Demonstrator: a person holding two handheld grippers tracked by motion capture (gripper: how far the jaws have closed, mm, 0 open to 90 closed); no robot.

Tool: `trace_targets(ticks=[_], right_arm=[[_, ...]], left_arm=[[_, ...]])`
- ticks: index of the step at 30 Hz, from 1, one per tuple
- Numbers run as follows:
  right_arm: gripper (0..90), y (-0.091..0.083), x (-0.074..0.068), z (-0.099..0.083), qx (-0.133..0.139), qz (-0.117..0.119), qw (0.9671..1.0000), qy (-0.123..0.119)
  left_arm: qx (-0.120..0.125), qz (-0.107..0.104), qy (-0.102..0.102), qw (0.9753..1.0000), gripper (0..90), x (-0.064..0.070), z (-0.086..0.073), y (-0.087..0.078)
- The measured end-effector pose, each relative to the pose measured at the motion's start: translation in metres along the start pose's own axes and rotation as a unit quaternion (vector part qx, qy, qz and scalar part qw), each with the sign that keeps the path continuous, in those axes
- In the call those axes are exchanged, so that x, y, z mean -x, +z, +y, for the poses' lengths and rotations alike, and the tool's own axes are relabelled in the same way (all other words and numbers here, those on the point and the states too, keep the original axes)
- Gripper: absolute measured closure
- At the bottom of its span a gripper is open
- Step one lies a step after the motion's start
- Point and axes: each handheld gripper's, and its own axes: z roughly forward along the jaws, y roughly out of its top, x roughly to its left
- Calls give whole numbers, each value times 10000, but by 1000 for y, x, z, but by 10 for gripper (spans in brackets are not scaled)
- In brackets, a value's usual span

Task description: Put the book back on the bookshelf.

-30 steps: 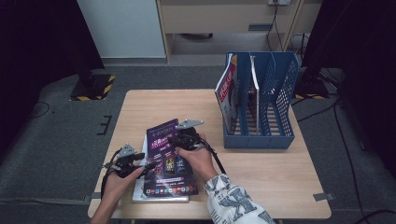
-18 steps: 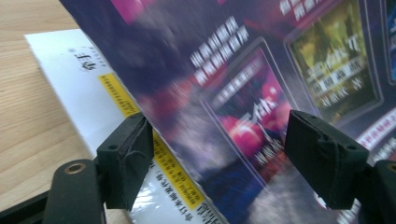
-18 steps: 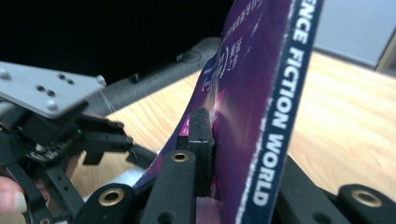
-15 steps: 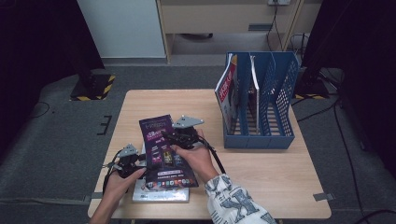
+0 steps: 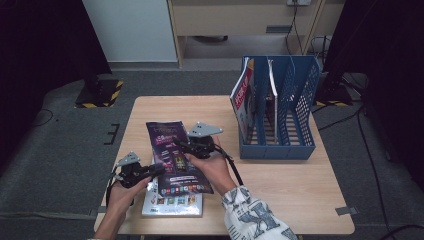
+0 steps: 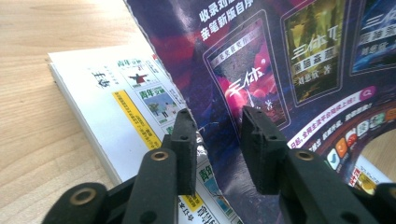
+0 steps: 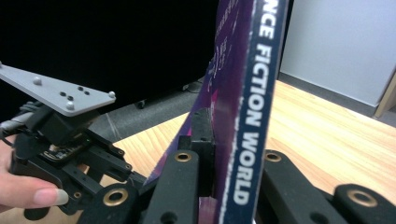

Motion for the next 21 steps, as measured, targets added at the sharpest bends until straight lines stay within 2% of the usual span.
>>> trace_targets(ticks=[6, 13, 18, 21], right_arm=[[838, -3, 3, 2, 61, -64, 10000, -24], [838, -9, 6, 6, 199, -49, 9998, 21], [838, -12, 7, 7, 265, -15, 9996, -8], [837, -13, 6, 8, 329, 21, 9995, -22]], left_arm=[[158, 181, 109, 9997, 747, 3, 5, -6], [381, 550, 456, 9967, 787, 9, 12, -15], [490, 855, 699, 9927, 798, 13, 16, -21], [562, 1029, 864, 9893, 805, 15, 19, -25]])
